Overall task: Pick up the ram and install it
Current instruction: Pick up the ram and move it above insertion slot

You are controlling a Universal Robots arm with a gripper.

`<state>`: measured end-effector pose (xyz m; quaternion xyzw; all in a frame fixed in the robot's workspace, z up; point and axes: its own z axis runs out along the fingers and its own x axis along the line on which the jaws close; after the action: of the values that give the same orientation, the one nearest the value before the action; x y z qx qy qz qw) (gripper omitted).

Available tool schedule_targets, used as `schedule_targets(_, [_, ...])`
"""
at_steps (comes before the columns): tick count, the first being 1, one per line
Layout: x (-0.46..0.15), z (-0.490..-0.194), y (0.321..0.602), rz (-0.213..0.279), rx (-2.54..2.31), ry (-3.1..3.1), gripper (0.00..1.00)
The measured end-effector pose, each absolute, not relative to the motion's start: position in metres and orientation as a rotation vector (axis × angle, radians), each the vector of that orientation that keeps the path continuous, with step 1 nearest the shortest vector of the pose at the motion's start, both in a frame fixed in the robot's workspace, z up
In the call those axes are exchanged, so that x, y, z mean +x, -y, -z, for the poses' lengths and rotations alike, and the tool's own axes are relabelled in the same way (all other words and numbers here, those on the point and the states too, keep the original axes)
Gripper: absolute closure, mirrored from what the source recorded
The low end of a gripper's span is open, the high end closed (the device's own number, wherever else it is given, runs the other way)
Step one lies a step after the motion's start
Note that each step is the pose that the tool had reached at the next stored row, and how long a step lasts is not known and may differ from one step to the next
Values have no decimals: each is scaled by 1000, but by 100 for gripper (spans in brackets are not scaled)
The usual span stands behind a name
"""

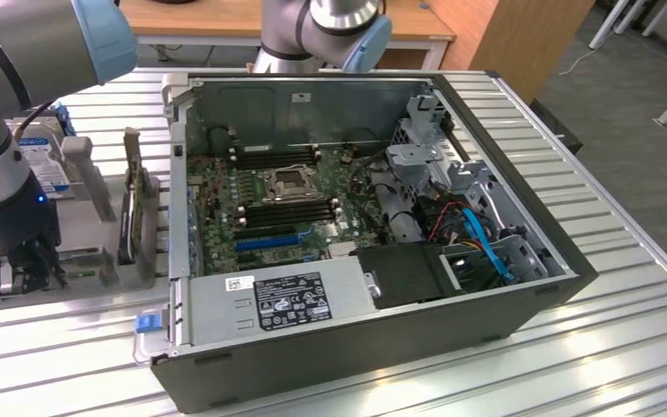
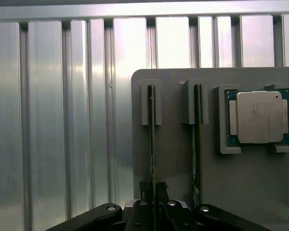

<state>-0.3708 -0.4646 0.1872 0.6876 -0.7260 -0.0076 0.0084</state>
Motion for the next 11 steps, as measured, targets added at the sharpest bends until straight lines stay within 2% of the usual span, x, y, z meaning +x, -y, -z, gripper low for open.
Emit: schedule_targets(11, [-371, -187, 465, 24, 2149, 2269, 86])
